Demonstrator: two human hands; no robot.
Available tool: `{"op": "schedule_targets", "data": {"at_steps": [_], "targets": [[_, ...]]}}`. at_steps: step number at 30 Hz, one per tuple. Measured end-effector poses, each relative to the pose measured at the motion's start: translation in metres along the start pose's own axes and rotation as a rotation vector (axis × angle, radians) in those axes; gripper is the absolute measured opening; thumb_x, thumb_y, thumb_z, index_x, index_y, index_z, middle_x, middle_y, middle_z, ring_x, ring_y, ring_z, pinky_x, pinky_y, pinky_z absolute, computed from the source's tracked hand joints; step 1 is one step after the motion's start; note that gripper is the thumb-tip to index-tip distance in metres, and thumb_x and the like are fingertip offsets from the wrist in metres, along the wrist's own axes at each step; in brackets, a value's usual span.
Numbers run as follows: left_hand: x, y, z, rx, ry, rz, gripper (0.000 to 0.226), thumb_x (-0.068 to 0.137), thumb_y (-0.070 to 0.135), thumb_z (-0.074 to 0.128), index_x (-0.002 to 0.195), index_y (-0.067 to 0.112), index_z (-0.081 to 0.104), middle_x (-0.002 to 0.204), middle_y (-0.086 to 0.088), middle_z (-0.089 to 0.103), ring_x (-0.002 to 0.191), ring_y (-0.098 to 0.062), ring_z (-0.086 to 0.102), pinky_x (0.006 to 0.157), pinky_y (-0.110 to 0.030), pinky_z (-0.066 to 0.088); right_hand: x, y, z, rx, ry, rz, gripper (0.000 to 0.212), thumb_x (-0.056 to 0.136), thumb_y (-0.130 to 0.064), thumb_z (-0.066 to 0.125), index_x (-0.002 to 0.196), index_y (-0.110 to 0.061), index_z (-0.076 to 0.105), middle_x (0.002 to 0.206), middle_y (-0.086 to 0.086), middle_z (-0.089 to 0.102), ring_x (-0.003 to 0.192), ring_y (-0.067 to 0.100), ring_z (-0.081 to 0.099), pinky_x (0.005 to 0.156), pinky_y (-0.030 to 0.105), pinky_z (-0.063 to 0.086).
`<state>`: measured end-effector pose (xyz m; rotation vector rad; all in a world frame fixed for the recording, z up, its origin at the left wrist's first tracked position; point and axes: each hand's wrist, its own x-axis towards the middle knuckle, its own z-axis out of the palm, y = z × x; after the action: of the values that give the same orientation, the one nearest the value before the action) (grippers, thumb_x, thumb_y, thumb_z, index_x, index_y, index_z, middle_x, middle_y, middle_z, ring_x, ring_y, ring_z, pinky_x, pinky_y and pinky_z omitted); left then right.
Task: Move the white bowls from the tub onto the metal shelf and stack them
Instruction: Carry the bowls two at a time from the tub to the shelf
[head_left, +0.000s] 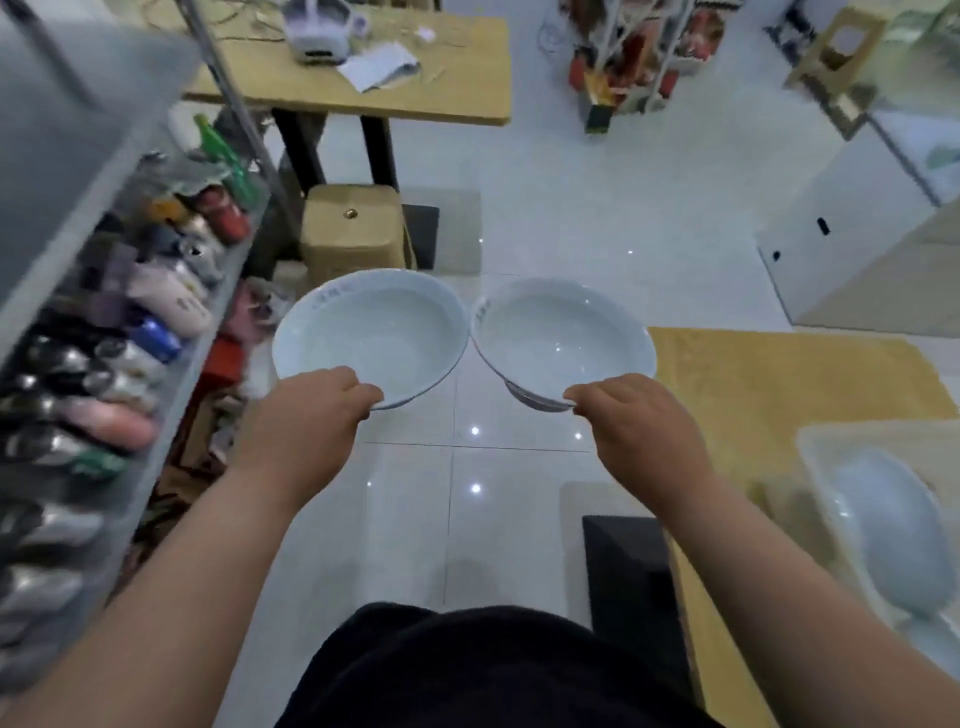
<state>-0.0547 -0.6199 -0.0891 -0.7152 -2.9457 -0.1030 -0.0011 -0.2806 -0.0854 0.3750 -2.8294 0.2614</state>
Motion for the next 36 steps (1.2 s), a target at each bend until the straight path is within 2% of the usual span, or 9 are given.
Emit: {"op": "schedule_targets", "data": {"at_steps": [3, 8, 12, 14, 19, 24, 29, 32, 36], "targets": [[-0.049, -0.061, -0.010, 0.018, -0.003, -0.129, 0.025, 0.068, 0.001, 0.080, 0.086, 0.017, 0.074, 0.072, -0.004, 0.057, 0.061, -0.032, 0.058, 0.047, -0.029, 0.033, 0.050, -0.055, 0.024, 0.018, -0.080, -0.106, 0.032, 0.078, 0.004, 0.069, 0.101, -0.019, 0.069, 0.080, 0.000, 0.068, 0.073, 0.032, 0.058, 0.060, 0.035, 0.047], [-0.133, -0.139, -0.031, 0.044, -0.018, -0.356, 0.031, 0.062, -0.002, 0.080, 0.088, 0.013, 0.074, 0.076, -0.006, 0.056, 0.061, -0.031, 0.056, 0.049, -0.028, 0.028, 0.126, -0.157, 0.067, 0.058, -0.144, -0.318, 0.035, 0.077, 0.000, 0.075, 0.102, -0.023, 0.070, 0.085, -0.005, 0.070, 0.078, 0.028, 0.061, 0.062, 0.032, 0.050], [-0.185, -0.171, -0.046, 0.066, -0.001, -0.544, 0.021, 0.072, 0.022, 0.075, 0.091, 0.015, 0.074, 0.080, -0.004, 0.060, 0.067, -0.029, 0.058, 0.052, -0.028, 0.032, 0.171, -0.233, 0.094, 0.125, -0.163, -0.524, 0.035, 0.077, -0.001, 0.077, 0.105, -0.022, 0.072, 0.091, -0.002, 0.073, 0.085, 0.029, 0.066, 0.067, 0.037, 0.056], [-0.203, -0.178, -0.048, 0.093, 0.022, -0.642, 0.016, 0.075, 0.015, 0.071, 0.091, 0.018, 0.073, 0.079, -0.001, 0.064, 0.070, -0.027, 0.061, 0.053, -0.029, 0.037, 0.191, -0.260, 0.107, 0.162, -0.147, -0.627, 0.036, 0.075, 0.000, 0.078, 0.103, -0.021, 0.072, 0.089, -0.002, 0.073, 0.083, 0.029, 0.065, 0.066, 0.037, 0.055], [-0.235, -0.178, -0.047, 0.162, 0.024, -0.881, 0.045, 0.052, -0.001, 0.079, 0.092, 0.019, 0.072, 0.082, 0.000, 0.066, 0.072, -0.028, 0.062, 0.060, -0.032, 0.047, 0.246, -0.313, 0.139, 0.279, -0.074, -0.918, 0.035, 0.072, 0.004, 0.078, 0.099, -0.017, 0.072, 0.082, -0.002, 0.071, 0.077, 0.031, 0.064, 0.067, 0.034, 0.051], [-0.240, -0.164, -0.059, 0.140, -0.062, -1.169, 0.055, 0.039, 0.008, 0.090, 0.090, 0.019, 0.071, 0.080, 0.000, 0.059, 0.067, -0.027, 0.060, 0.056, -0.030, 0.046, 0.298, -0.363, 0.155, 0.387, -0.031, -1.164, 0.044, 0.060, 0.011, 0.077, 0.096, -0.013, 0.073, 0.078, 0.002, 0.069, 0.072, 0.032, 0.062, 0.065, 0.033, 0.049], [-0.236, -0.149, -0.058, 0.220, -0.037, -1.396, 0.047, 0.047, 0.005, 0.087, 0.089, 0.019, 0.071, 0.079, -0.002, 0.054, 0.063, -0.027, 0.057, 0.050, -0.028, 0.038, 0.329, -0.407, 0.165, 0.441, -0.055, -1.334, 0.049, 0.054, 0.009, 0.080, 0.097, -0.013, 0.073, 0.080, 0.005, 0.071, 0.073, 0.033, 0.064, 0.064, 0.034, 0.051], [-0.231, -0.144, -0.056, 0.239, -0.026, -1.478, 0.041, 0.053, -0.005, 0.078, 0.088, 0.016, 0.071, 0.079, -0.004, 0.053, 0.061, -0.028, 0.056, 0.046, -0.030, 0.043, 0.339, -0.431, 0.173, 0.446, -0.098, -1.424, 0.050, 0.052, 0.006, 0.083, 0.097, -0.012, 0.073, 0.080, 0.006, 0.071, 0.073, 0.033, 0.065, 0.067, 0.035, 0.052], [-0.234, -0.151, -0.053, 0.261, -0.062, -1.527, 0.034, 0.058, -0.001, 0.076, 0.088, 0.015, 0.071, 0.079, -0.005, 0.052, 0.061, -0.027, 0.055, 0.045, -0.033, 0.045, 0.342, -0.456, 0.175, 0.420, -0.097, -1.472, 0.049, 0.050, 0.004, 0.082, 0.095, -0.012, 0.074, 0.078, 0.006, 0.072, 0.071, 0.034, 0.067, 0.063, 0.036, 0.053]]}}
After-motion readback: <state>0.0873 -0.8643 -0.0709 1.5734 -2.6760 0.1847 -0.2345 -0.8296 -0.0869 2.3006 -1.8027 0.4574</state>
